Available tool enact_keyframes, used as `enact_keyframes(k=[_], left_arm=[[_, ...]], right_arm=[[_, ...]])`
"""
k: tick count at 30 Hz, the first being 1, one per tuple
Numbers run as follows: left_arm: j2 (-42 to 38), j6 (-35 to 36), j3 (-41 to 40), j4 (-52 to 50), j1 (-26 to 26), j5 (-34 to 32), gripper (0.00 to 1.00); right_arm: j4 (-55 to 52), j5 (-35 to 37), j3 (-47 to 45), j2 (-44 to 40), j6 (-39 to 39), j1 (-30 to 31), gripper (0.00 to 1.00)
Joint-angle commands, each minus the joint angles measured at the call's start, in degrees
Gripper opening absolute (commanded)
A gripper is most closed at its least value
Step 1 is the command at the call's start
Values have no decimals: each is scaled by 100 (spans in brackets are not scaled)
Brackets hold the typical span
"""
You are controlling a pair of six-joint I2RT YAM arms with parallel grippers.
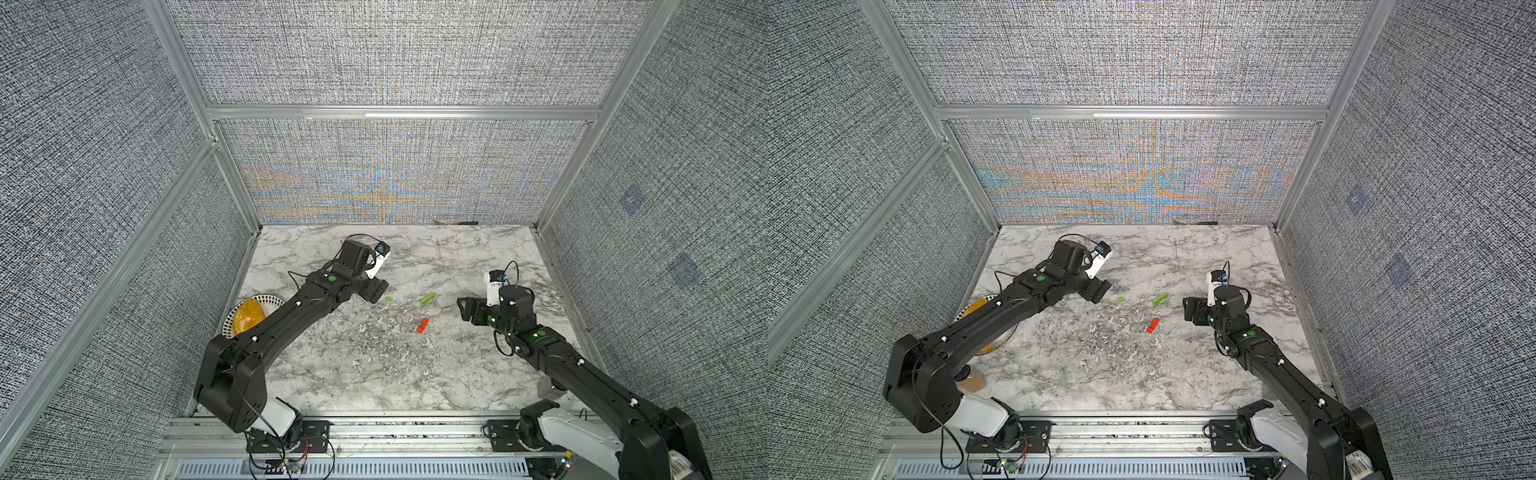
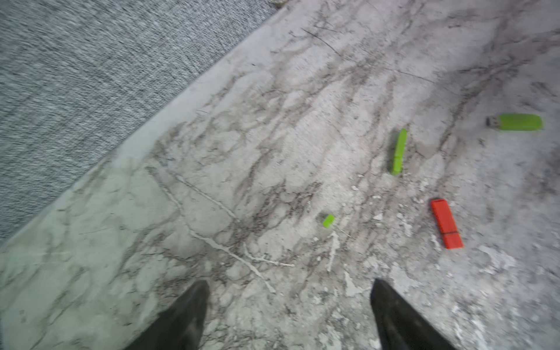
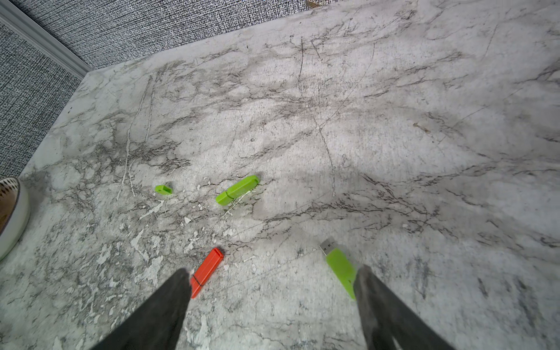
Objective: Close the usb drive cover
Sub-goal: Pick up the cover from the center of the board.
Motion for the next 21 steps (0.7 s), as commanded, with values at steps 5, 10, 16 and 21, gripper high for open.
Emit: enact_keyframes(k=[5,10,16,21], left_arm=[[211,599,-444,1107,180,-497,94],[922,1422,158,159,198,523,70],[1306,2332,190,165,199,1111,70],[1595,2745,441,-173,199,1301,70]], right_arm=[[418,151,-101,-143,-86,6,91],[392,152,-34,-22,-186,-6,91],[316,119,20,153,-272,-18,92],[197,134,82,478,-228,-109,93]])
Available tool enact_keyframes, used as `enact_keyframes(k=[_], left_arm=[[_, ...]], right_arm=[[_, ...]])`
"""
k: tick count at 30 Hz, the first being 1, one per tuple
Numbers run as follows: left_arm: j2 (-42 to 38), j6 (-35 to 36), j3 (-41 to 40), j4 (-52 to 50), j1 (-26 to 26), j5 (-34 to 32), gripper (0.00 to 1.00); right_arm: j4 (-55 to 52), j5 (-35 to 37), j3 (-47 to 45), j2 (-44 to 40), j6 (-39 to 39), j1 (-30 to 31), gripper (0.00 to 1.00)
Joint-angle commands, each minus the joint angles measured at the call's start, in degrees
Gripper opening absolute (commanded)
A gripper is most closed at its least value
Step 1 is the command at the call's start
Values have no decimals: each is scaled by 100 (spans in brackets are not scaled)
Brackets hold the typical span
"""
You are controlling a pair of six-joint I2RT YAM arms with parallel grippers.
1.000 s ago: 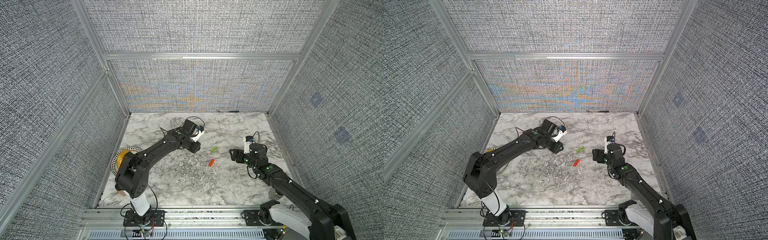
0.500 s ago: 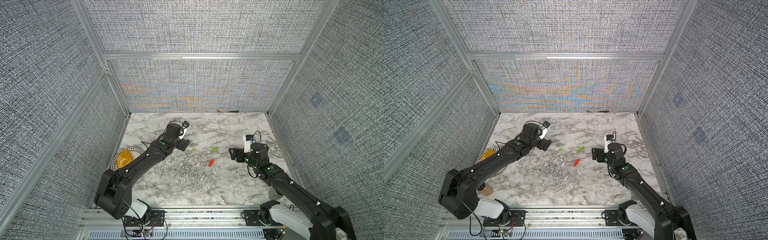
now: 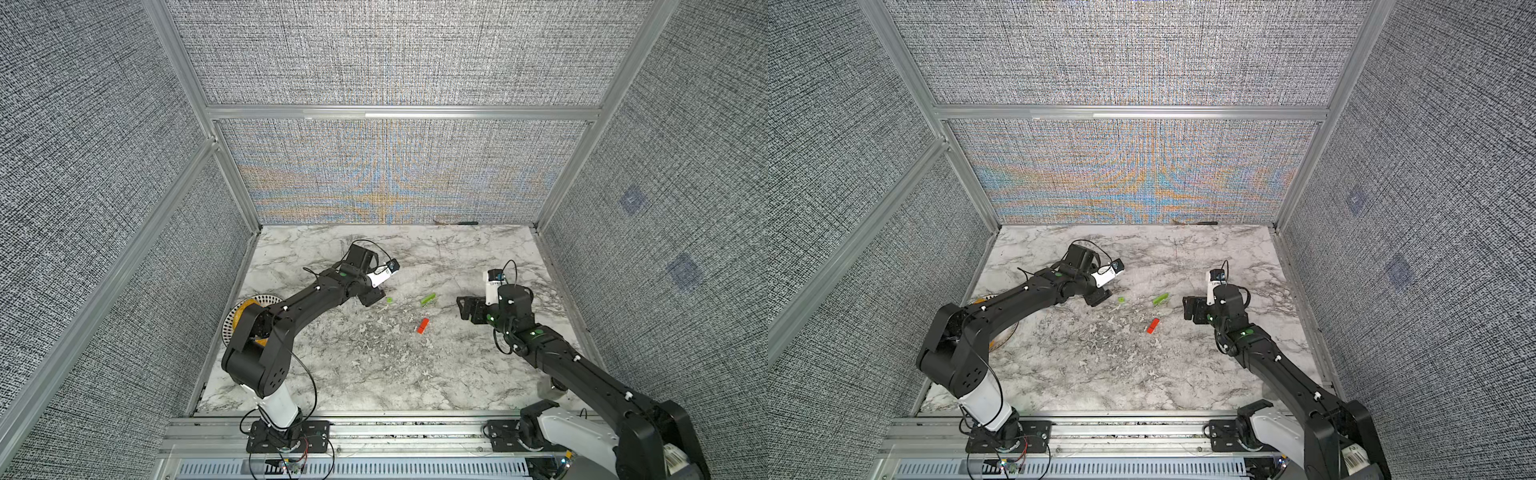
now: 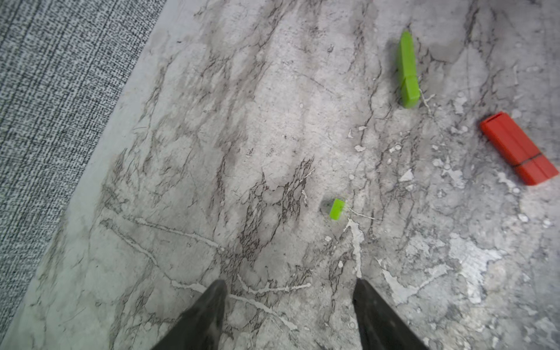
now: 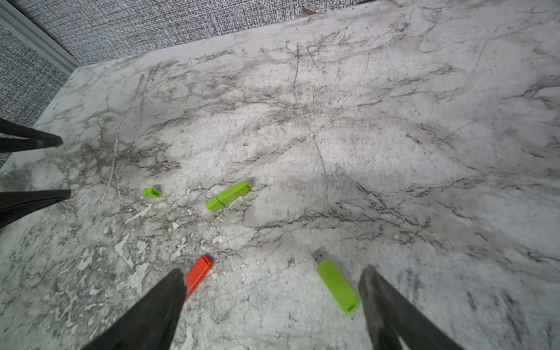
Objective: Close the usb drive cover
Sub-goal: Pick up the cover from the center of the board.
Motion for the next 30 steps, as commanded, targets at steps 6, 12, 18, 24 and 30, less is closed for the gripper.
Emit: enact_keyframes(k=[6,12,18,24,30], left_arm=[[483,925,562,-921,18,372,66],[582,1306,545,-896,14,321,65],[908,1452,794,-1161,40,489,64],[1182,1433,1044,-1323,38,661,58],[1501,1248,1418,-1533,41,539,56]], right_arm=[[-375,-164,337,516,-42,-159,93],[-350,-201,278,468,1,-174,92],[-281,-213,192,473,28,-179,93],[-301,-193,197,518,19,-198,93],[-284,-219,214,579,54,-208,93]])
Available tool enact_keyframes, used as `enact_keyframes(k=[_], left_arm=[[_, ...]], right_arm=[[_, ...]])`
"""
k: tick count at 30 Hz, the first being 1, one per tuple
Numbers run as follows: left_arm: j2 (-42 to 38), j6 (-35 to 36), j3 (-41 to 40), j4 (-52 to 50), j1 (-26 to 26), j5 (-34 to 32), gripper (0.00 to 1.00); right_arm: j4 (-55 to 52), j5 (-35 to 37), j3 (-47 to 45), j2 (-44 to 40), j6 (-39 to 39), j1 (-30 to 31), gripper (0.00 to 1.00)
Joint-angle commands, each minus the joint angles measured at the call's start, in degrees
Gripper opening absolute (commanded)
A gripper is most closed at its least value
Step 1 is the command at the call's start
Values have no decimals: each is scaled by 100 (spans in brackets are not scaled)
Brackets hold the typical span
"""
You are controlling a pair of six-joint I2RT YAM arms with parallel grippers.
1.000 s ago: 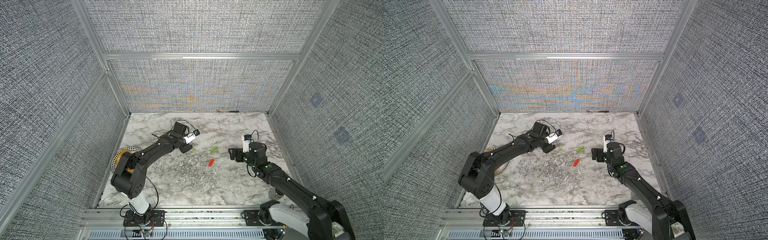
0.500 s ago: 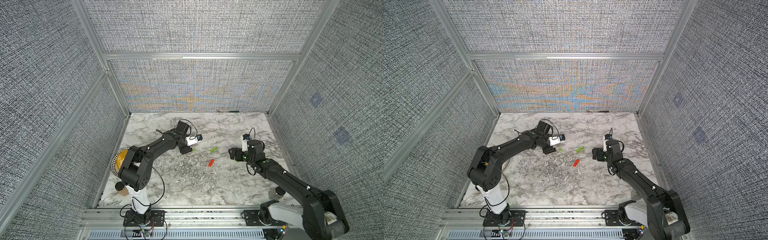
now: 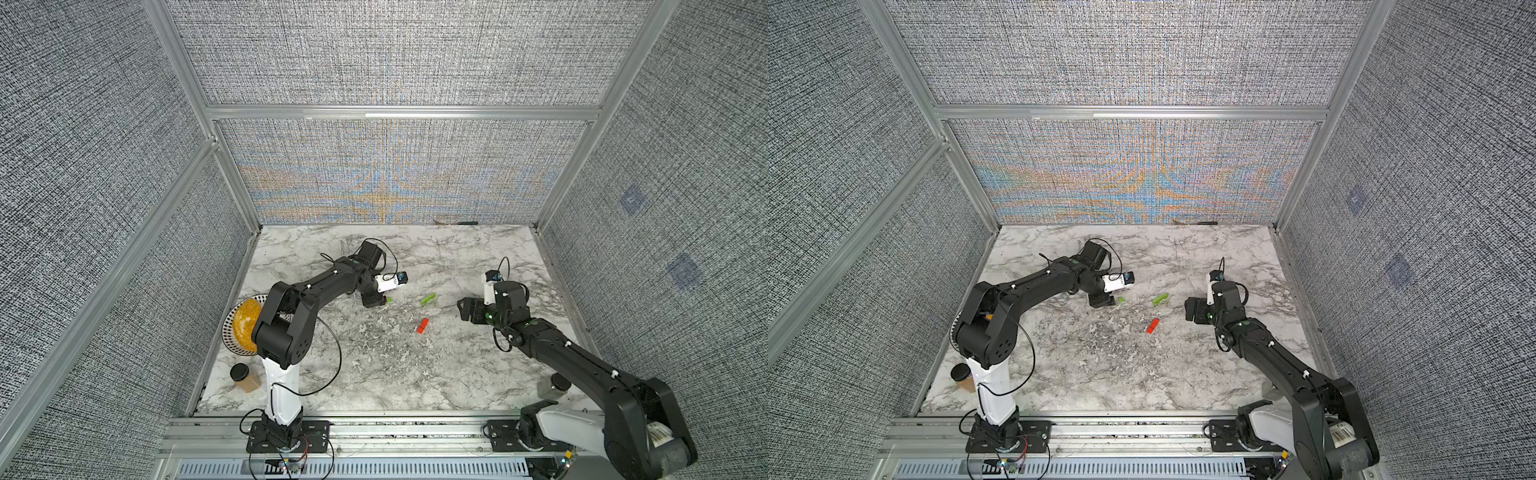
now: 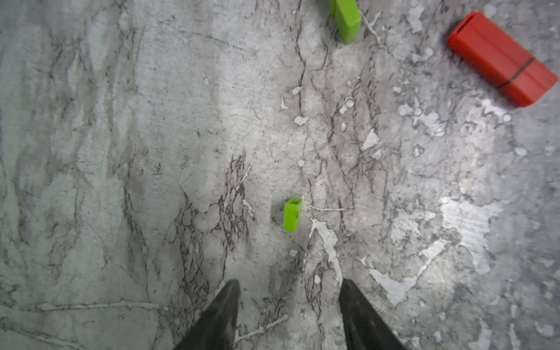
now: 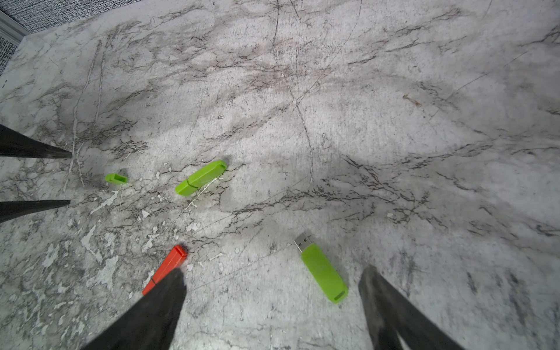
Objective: Close the usb drive cover
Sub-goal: Pick up the cover from the center of the board.
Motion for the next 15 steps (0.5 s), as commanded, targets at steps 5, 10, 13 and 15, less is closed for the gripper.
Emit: enact_keyframes(k=[5,10,13,15], left_arm=[[521,-169,554,-474,2,86,51],[665,-101,707,-567,6,320,50],[804,-40,913,-773,4,355,46],[902,3,1041,-899,6,363,45]], right_arm=[[-2,-57,38,40,63,-5,92],[-18,-30,16,29,55,-8,93],[-23,-31,7,46,63,-3,93],[-24,-39,10,49,63,-2,92]])
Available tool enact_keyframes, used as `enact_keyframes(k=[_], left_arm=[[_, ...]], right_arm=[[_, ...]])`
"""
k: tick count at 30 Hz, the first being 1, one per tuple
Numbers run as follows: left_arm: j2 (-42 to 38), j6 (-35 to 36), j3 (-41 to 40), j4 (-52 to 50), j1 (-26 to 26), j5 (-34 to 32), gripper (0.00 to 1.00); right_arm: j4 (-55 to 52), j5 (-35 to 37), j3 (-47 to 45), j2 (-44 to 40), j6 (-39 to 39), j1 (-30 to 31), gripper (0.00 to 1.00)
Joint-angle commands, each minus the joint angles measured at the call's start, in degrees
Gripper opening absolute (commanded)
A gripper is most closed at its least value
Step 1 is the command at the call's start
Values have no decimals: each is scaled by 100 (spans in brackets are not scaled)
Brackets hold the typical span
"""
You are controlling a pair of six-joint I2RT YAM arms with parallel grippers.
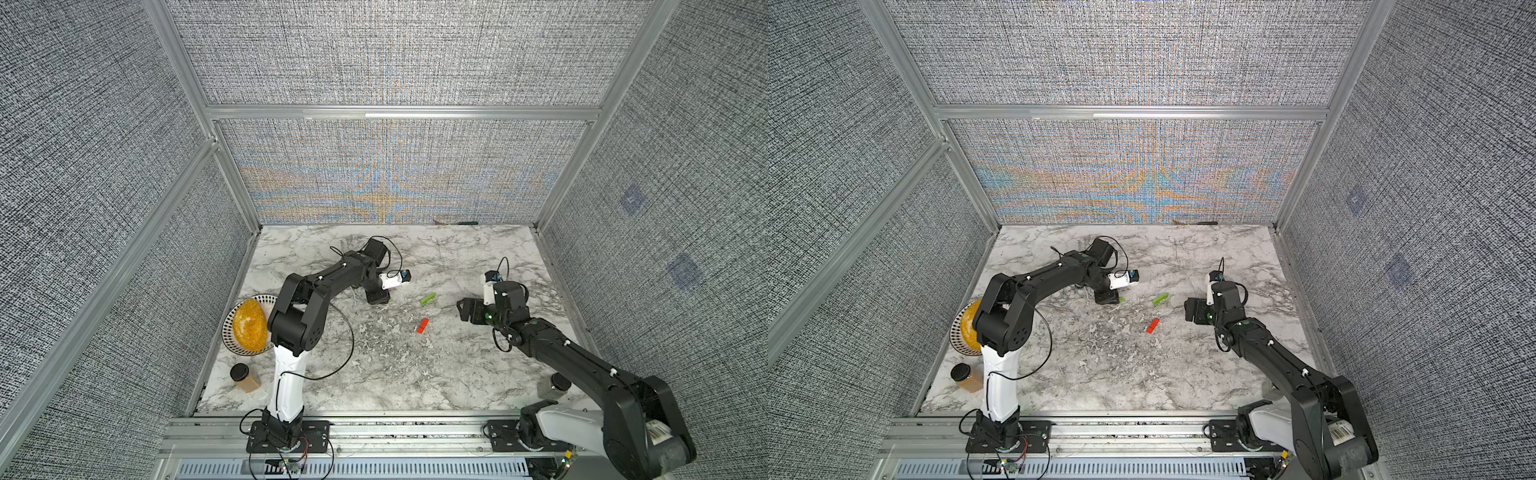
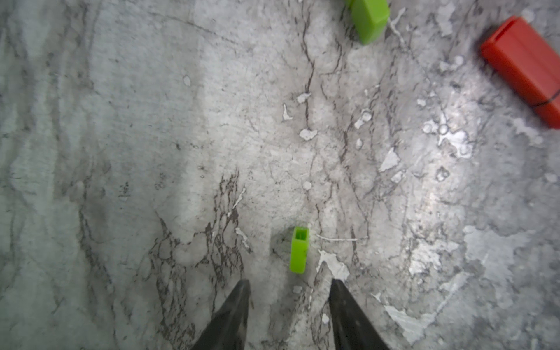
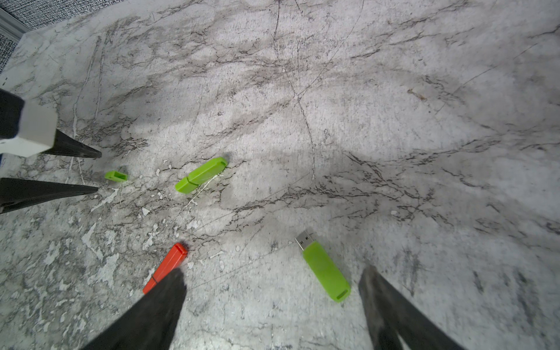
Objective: Close the usb drive cover
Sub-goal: Pick up the cover from the center of the board.
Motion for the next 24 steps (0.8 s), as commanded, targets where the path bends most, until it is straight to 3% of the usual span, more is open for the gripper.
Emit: enact_keyframes(k=[1,24], left_arm=[[114,124,187,-366,-1,162,44],[619,252,822,-881,-41,10,34]], right_arm=[[-19,19,4,17,43,3,93],[-30,19,7,63,13,-23,93]])
